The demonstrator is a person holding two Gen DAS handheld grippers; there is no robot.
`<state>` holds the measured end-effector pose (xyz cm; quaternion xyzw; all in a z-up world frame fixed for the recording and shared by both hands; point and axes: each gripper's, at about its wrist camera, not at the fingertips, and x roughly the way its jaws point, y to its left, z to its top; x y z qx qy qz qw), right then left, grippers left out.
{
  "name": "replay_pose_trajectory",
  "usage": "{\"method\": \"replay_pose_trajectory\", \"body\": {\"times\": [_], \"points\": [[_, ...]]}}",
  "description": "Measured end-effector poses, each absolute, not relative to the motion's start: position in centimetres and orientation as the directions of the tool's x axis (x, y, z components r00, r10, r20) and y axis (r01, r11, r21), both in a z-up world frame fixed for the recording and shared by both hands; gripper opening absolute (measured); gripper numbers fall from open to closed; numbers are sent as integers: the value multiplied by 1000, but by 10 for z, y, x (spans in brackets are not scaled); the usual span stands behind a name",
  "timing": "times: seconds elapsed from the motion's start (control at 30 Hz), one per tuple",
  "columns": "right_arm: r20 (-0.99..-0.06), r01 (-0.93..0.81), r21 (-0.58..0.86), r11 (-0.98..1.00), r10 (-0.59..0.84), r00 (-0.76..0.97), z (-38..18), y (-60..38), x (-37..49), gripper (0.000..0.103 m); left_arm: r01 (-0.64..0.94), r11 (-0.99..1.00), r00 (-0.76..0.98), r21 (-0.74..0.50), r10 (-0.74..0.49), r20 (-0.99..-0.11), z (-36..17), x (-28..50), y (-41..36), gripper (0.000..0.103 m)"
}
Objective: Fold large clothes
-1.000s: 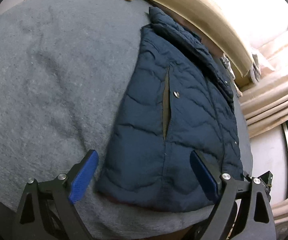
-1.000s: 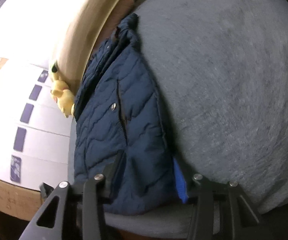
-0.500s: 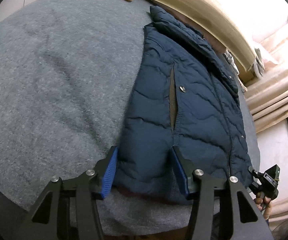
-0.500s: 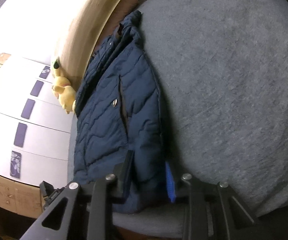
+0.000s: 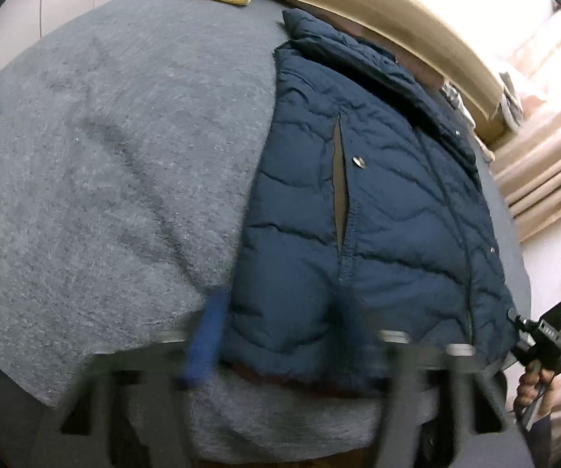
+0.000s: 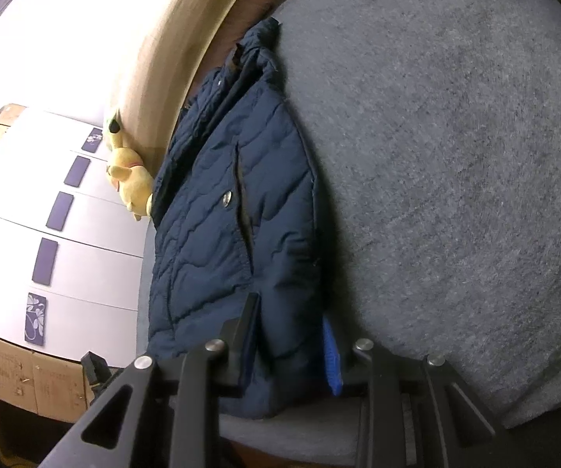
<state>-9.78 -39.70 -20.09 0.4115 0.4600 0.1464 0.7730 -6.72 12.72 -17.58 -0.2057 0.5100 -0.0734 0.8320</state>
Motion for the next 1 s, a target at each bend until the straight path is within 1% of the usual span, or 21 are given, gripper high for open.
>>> {"method": "replay_pose_trajectory", "body": {"times": [0.03, 0.07, 0.1, 0.17, 0.37, 0.5, 0.53, 0.57, 0.6, 0.63, 0.67, 0.7, 0.73, 0.87, 0.9, 0.97, 1.0], "points": [[-595, 148, 767, 625, 605, 529, -200, -396, -97, 22, -91, 899, 466, -428, -341, -816, -176, -67, 129, 28], [-600, 139, 761, 634, 605, 523, -198, -393, -96, 20, -90, 889, 465, -449, -361, -808, -176, -66, 132, 18], [-606, 127, 752, 647, 602, 521, -193, -390, -95, 16, -91, 885, 468, -457, -367, -804, -175, -67, 132, 17], [-612, 104, 739, 665, 599, 516, -186, -386, -95, 13, -85, 891, 491, -446, -352, -797, -166, -71, 131, 13], [-633, 65, 703, 708, 582, 510, -161, -380, -103, 11, -75, 887, 548, -455, -345, -762, -139, -91, 131, 12], [-637, 93, 717, 691, 596, 490, -175, -382, -109, 12, -86, 884, 511, -460, -357, -782, -154, -93, 136, 13], [-626, 109, 733, 671, 603, 494, -181, -386, -109, 15, -96, 879, 499, -468, -364, -786, -160, -90, 138, 16], [-611, 121, 751, 649, 614, 500, -185, -388, -109, 16, -117, 871, 494, -477, -366, -789, -164, -87, 141, 19], [-602, 125, 760, 638, 618, 506, -186, -390, -109, 20, -128, 863, 496, -488, -370, -785, -165, -85, 144, 21], [-599, 123, 756, 642, 606, 523, -183, -392, -110, 30, -140, 855, 502, -499, -373, -780, -165, -84, 147, 29], [-595, 113, 752, 649, 595, 541, -180, -394, -111, 39, -147, 854, 512, -500, -367, -777, -165, -82, 150, 43], [-586, 108, 755, 647, 591, 554, -177, -396, -111, 70, -152, 855, 524, -497, -357, -774, -164, -82, 152, 49], [-578, 111, 759, 642, 585, 569, -175, -398, -112, 83, -159, 856, 534, -491, -344, -772, -163, -81, 154, 63], [-578, 119, 766, 632, 597, 556, -181, -399, -106, 82, -140, 850, 528, -508, -370, -765, -168, -76, 151, 64], [-579, 124, 771, 624, 608, 544, -187, -397, -104, 80, -135, 854, 518, -502, -371, -771, -169, -75, 145, 64], [-571, 123, 783, 609, 626, 531, -192, -392, -101, 59, -123, 864, 501, -489, -371, -782, -173, -74, 138, 63], [-573, 117, 784, 610, 637, 515, -195, -387, -99, 38, -120, 868, 503, -482, -365, -783, -173, -73, 136, 57]]}}
